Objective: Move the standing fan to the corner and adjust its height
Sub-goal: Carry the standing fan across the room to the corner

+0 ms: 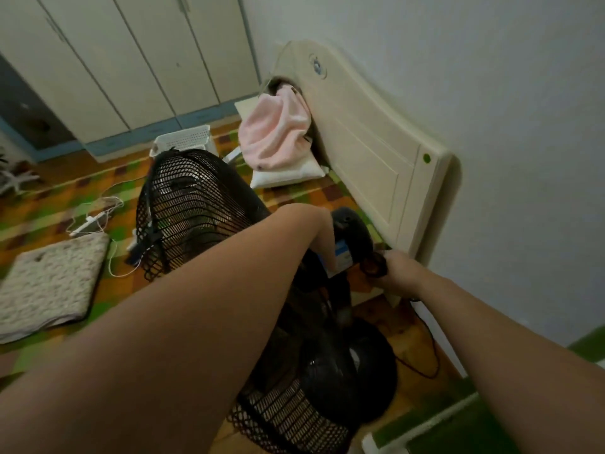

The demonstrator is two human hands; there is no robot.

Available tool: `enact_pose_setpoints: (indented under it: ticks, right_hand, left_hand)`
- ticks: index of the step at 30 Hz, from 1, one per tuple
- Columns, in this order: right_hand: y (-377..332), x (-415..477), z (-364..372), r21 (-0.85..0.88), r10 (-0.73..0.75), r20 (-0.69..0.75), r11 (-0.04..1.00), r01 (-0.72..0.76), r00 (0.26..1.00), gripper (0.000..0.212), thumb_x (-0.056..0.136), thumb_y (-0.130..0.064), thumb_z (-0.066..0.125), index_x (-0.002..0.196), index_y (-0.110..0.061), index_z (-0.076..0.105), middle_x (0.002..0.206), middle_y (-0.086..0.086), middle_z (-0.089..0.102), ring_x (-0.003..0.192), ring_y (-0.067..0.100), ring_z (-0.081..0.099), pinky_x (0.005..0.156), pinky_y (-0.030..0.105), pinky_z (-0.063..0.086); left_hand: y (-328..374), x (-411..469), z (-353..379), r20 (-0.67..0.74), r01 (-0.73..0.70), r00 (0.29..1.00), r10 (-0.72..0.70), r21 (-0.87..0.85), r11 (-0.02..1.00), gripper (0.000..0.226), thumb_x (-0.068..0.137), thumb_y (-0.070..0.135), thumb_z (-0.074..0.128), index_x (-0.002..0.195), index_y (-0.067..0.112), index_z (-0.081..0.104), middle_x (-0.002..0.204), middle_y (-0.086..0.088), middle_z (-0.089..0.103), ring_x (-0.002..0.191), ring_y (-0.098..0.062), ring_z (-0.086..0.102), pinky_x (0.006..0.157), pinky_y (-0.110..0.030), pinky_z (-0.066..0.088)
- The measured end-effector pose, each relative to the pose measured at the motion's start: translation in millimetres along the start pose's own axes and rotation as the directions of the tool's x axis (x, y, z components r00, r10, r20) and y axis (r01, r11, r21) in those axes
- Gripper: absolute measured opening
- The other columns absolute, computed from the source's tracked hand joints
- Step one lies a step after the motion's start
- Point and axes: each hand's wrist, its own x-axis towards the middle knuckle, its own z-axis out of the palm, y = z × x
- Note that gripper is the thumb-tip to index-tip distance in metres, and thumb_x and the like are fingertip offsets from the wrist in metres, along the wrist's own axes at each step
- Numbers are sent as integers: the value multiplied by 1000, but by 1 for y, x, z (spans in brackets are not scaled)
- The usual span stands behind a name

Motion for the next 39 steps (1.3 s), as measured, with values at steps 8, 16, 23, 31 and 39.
enact_pose_setpoints:
  ticks: [8, 16, 23, 31, 39]
  right_hand:
    - [5, 39, 46, 263, 18, 75, 964, -37, 997, 47, 80, -11, 77, 122, -17, 58, 112, -2, 64, 108, 20, 61, 91, 36, 50]
    - [15, 62, 86, 309, 63, 83, 947, -86, 995, 59, 86, -12, 70, 139, -11, 44, 127, 4, 55, 120, 26, 53, 83, 22, 41]
    - [31, 59, 96, 403, 126, -43, 910, -98, 991, 50, 80, -11, 78, 126, -13, 57, 121, 3, 62, 118, 27, 57, 97, 41, 49]
    - [21, 71, 106, 316, 19, 20, 948, -25, 1000, 48, 89, -13, 67, 134, -17, 52, 130, 9, 60, 121, 28, 54, 98, 36, 45]
    - [10, 71, 116, 253, -35, -20, 967, 39, 999, 50, 83, -26, 75, 131, -23, 59, 126, 2, 65, 117, 20, 58, 89, 30, 46]
  left_hand:
    - [4, 31, 13, -30, 71, 997, -73, -70, 995, 142, 65, 51, 89, 156, 18, -16, 151, -14, 39, 130, -38, 48, 103, -53, 47]
    - [-2, 45, 19, -68, 83, 993, -92, -125, 989, 131, 59, 43, 94, 154, 21, 5, 141, -12, 42, 125, -38, 50, 99, -55, 49]
    - [-9, 42, 23, -78, 52, 996, -53, -9, 999, 125, 58, 37, 95, 149, 21, 11, 139, -11, 43, 124, -37, 51, 96, -57, 50]
    - [-17, 41, 25, -77, 46, 996, -46, -8, 999, 128, 60, 38, 94, 151, 21, 6, 144, -11, 38, 128, -38, 48, 98, -57, 49]
    - [-44, 31, 35, -102, 13, 995, -19, -54, 998, 121, 59, 37, 94, 149, 20, 15, 143, -10, 39, 129, -36, 47, 98, -58, 48]
